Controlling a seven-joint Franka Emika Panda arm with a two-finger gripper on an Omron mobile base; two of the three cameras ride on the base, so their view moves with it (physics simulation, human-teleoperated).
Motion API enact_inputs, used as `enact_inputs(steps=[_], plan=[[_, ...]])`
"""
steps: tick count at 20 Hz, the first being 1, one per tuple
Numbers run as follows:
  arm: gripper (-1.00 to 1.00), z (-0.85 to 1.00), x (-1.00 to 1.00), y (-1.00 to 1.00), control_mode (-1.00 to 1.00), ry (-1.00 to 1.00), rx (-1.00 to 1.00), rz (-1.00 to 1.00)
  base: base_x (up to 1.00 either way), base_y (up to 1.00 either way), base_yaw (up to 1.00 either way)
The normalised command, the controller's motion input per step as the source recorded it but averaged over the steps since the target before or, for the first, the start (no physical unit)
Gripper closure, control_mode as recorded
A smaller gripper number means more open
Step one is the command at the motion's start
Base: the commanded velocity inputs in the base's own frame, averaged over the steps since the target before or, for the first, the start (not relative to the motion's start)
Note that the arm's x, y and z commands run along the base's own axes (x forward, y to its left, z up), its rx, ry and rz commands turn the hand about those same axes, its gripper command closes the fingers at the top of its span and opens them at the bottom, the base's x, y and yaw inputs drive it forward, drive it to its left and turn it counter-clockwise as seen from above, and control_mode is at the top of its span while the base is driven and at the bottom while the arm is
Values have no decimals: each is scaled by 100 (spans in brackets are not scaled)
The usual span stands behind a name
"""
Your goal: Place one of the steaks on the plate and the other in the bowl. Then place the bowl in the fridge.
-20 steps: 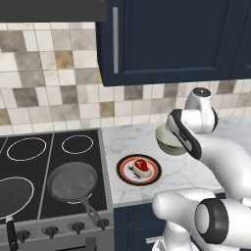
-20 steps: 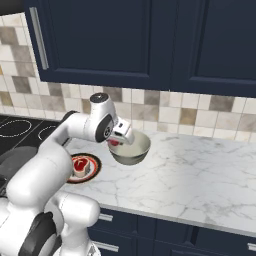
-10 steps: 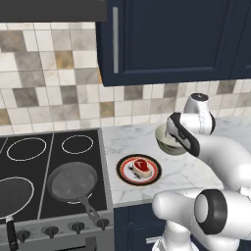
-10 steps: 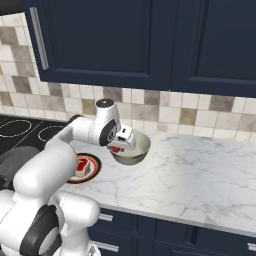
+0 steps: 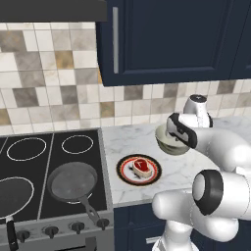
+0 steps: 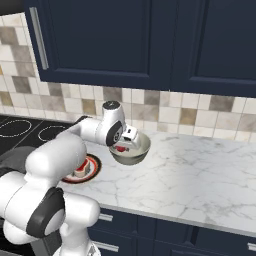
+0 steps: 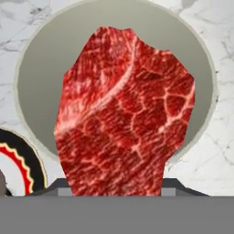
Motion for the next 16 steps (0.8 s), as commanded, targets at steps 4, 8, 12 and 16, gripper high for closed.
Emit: enact_inputs(steps=[4,8,12,16], plan=[[100,-27,46,0,-100,0,0,-4,0,0,0],[100,-11,17,0,-100,0,0,0,0,0,0],[-100,-3,0,0,-100,0,0,0,0,0,0],[-100,0,0,0,-100,0,0,0,0,0,0]])
